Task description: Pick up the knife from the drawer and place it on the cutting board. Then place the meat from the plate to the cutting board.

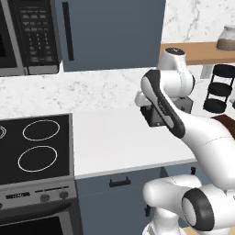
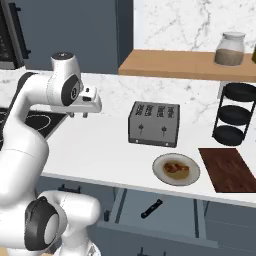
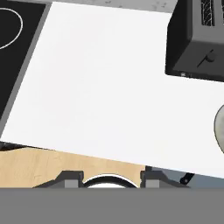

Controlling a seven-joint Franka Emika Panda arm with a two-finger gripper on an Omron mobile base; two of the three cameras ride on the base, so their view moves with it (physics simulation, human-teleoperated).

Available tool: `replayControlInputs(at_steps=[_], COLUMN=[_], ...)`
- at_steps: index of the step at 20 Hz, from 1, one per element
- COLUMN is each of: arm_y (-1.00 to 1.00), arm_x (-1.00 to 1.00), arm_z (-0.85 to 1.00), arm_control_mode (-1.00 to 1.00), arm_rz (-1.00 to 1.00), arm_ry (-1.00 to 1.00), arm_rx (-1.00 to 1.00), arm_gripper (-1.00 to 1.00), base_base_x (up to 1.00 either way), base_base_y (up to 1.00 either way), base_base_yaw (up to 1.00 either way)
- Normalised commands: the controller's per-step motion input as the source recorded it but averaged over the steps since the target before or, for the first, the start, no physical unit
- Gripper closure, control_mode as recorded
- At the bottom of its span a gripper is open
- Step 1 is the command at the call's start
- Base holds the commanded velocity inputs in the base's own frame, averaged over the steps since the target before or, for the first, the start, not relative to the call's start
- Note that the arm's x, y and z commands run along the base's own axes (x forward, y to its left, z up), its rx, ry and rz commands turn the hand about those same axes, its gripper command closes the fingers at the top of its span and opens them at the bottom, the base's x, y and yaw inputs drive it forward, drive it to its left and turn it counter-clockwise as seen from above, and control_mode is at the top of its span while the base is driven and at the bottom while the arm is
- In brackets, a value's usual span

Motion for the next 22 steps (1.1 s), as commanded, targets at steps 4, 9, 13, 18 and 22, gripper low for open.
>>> replayControlInputs(at_steps=[4,9,13,18,22], arm_y=[0.0,0.0,0.0,0.0,0.0], arm_x=[0.0,0.0,0.0,0.0,0.0], arm_z=[0.0,0.0,0.0,0.0,0.0], arm_control_mode=[1.0,1.0,1.0,1.0,1.0], arm_rz=[0.0,0.0,0.0,0.0,0.0], arm_ry=[0.0,0.0,0.0,0.0,0.0], arm_rx=[0.0,0.0,0.0,0.0,0.0], arm_gripper=[-1.0,-1.0,-1.0,-1.0,-1.0], base_base_x=[-0.17,-0.9,-0.4,-0.02,0.06], base_base_y=[-0.4,-1.0,-1.0,-1.0,-1.0], base_base_yaw=[0.0,0.05,0.15,0.19,0.26])
